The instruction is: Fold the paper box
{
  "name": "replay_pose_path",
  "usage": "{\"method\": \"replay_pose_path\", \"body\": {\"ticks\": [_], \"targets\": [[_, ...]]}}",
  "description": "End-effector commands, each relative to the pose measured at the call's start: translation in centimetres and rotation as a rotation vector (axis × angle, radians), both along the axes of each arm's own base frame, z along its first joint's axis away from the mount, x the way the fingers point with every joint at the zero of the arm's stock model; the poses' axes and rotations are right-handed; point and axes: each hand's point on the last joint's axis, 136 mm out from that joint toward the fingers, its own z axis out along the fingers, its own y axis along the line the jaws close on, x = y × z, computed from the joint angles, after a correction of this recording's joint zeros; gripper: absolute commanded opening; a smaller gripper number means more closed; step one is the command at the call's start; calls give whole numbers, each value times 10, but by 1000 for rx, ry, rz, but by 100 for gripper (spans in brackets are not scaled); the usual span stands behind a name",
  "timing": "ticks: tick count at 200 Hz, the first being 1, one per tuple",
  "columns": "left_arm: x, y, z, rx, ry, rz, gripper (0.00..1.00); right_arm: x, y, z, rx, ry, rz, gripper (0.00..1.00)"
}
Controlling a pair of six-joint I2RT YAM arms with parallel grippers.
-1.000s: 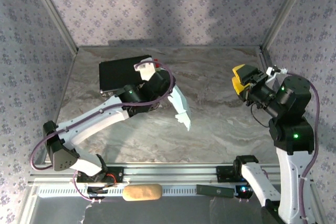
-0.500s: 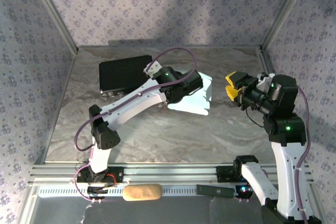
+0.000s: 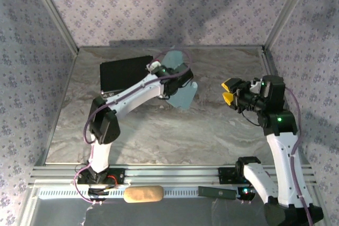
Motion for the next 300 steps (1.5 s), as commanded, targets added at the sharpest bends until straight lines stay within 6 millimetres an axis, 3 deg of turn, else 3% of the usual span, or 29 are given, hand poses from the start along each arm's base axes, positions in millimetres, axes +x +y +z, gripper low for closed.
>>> {"method": "replay_pose_path", "body": {"ticks": [1,32,61,90,126,169,189,200,206,258,300], "targets": [[7,-41,21,-110,-178,-284,0,8,7,-6,-40,-52,41,49],[-10,-44,1,-171,-223,-435,0,18,27,-28,-86,-57,110,49],[-27,-56,-15,-165,-245,-590,0,25,60,-51,-142,-48,208,49],[-43,-58,-27,-165,-266,-715,0,43,91,-52,-141,-169,265,52],[-58,-54,-31,-159,-272,-812,0,68,109,-56,-154,-190,297,55],[-65,-48,-32,-136,-272,-854,0,107,139,-84,-156,-122,374,55],[-66,-48,-34,-126,-261,-863,0,123,153,-80,-156,-139,416,54],[-66,-46,-34,-121,-259,-860,0,128,157,-86,-184,-130,429,54],[-66,-46,-33,-120,-261,-859,0,133,161,-78,-196,-145,438,54],[-67,-44,-29,-114,-270,-865,0,153,168,-114,-243,-46,488,47],[-68,-42,-31,-103,-262,-862,0,163,169,-114,-253,-40,496,34]]}}
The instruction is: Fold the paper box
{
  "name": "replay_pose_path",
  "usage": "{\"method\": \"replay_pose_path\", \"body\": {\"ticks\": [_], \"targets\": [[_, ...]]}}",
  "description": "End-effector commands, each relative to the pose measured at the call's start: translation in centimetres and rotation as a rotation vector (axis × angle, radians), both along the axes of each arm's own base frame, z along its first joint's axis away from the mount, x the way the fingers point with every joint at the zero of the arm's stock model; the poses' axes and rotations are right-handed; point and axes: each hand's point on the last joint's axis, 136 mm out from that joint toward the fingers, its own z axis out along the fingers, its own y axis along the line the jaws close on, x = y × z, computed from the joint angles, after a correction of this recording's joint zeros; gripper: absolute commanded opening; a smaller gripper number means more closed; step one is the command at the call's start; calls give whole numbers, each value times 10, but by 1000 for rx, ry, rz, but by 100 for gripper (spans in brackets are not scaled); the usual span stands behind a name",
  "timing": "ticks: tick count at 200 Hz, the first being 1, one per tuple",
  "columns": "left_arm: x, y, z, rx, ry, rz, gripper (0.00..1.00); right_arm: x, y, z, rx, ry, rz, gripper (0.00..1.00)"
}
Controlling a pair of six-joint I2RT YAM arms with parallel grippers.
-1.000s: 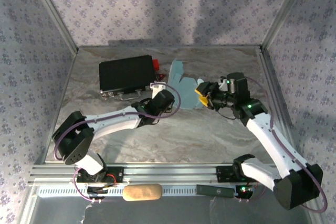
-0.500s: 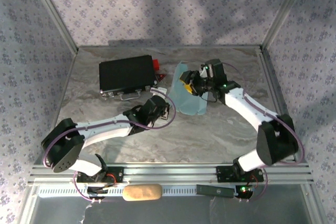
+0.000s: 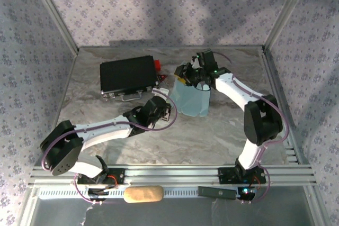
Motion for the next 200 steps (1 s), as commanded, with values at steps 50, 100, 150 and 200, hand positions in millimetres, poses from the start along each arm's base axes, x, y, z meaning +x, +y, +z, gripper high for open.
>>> {"method": "replay_pose_path", "body": {"ticks": [50,100,150,200], "targets": [[1,2,12,-6,-32,-4,0,5,-3,-4,-14,20,13,23],[2,4,13,4,-37,-3,0,5,-3,-13,-2,42,4,21],[2,7,12,16,-39,-2,0,0,-4,-21,-15,65,10,24],[3,8,10,24,-35,-1,0,-9,-10,-28,-22,92,8,17]]}}
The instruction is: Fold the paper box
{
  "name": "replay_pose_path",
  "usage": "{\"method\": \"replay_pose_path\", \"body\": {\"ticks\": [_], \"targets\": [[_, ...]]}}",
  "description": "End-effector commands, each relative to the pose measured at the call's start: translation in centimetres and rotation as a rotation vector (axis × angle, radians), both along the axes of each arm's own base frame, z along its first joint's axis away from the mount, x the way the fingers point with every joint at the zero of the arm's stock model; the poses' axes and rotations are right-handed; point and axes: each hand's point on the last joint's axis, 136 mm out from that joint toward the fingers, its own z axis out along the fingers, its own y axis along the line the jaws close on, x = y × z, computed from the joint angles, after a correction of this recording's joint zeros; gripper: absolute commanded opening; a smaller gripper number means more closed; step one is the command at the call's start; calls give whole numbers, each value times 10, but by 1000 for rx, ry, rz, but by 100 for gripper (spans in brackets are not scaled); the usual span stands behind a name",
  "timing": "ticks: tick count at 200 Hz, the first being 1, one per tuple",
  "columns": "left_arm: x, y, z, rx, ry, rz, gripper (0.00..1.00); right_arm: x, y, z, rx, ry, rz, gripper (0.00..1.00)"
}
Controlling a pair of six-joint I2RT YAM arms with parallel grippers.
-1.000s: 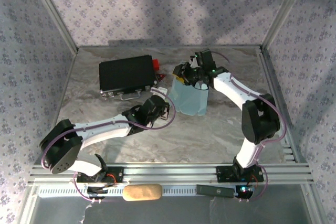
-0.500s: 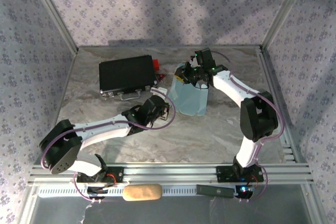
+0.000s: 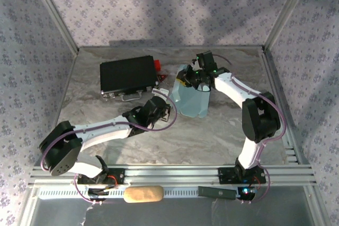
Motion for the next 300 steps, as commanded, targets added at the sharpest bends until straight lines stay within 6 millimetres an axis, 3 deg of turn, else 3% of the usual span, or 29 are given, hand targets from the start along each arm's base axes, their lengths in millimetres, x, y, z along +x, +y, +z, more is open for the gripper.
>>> {"method": "replay_pose_path", "body": {"ticks": [1,67,117,121,132,146,172,193,223,261,300], "targets": [[4,5,11,-3,-28,9,0,-6,-6,-6,-3,33,2,17],[5,6,10,-1,-26,13,0,-11,-11,2,24,14,-24,11],[10,14,9,-34,15,35,0,-14,-14,15,75,-10,-79,0],[10,14,9,-51,30,35,2,-18,-17,5,71,8,-94,0],[11,13,18,-107,65,44,16,-19,-21,7,101,-2,-145,0],[8,16,37,-189,115,98,43,-19,-29,9,150,-9,-239,0],[-5,14,85,-428,186,141,55,-32,-47,6,162,39,-413,0],[-14,0,115,-602,288,135,53,-45,-53,14,164,45,-528,0],[-25,-21,137,-718,433,140,54,-54,-59,38,191,32,-648,0],[-27,-43,149,-810,532,121,54,-68,-68,66,155,18,-722,0],[-32,-62,148,-844,605,123,54,-78,-82,79,157,-2,-802,0]]}}
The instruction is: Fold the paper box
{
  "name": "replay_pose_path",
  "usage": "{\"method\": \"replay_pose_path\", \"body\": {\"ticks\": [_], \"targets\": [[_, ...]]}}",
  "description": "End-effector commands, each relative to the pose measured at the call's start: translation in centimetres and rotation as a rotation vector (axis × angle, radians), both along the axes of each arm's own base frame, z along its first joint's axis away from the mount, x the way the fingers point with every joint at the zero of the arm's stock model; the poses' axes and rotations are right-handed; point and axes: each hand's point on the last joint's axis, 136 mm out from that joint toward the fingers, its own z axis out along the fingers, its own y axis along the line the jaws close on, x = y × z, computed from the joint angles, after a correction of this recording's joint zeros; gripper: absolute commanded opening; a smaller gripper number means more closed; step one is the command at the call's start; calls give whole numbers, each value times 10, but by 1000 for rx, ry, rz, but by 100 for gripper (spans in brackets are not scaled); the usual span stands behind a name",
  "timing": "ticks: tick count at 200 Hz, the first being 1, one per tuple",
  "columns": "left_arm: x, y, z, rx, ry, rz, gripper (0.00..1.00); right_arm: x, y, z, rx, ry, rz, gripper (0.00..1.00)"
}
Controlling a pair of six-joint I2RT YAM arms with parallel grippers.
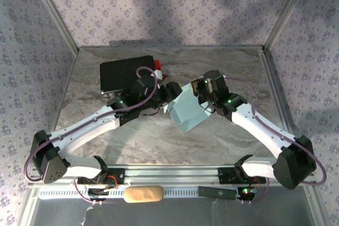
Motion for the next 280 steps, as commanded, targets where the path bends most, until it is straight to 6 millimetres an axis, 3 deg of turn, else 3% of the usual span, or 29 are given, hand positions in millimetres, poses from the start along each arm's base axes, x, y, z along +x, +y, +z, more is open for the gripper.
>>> {"method": "replay_pose_path", "body": {"ticks": [1,78,130,165,187,205,225,264,280], "targets": [[-10,-17,19,-81,54,-23,53,-5,-22,12,-14,3,-119,0],[1,-31,5,-42,85,0,53,-10,-16,24,24,-31,-100,0],[16,-33,10,-54,56,30,42,-18,-17,29,63,-47,-105,0],[21,-35,19,-62,14,26,25,-20,-20,29,66,-49,-112,0],[20,-32,26,-38,-33,2,27,-20,-24,26,62,-46,-120,0],[15,-16,33,20,-86,-13,43,-19,-35,22,49,-33,-144,0],[9,23,27,99,-120,33,55,-17,-44,15,31,-16,-149,0],[2,99,-14,279,-142,72,53,-4,-34,-1,27,-67,-87,0],[1,121,-39,370,-152,70,45,1,-28,-9,4,-99,-43,0]]}}
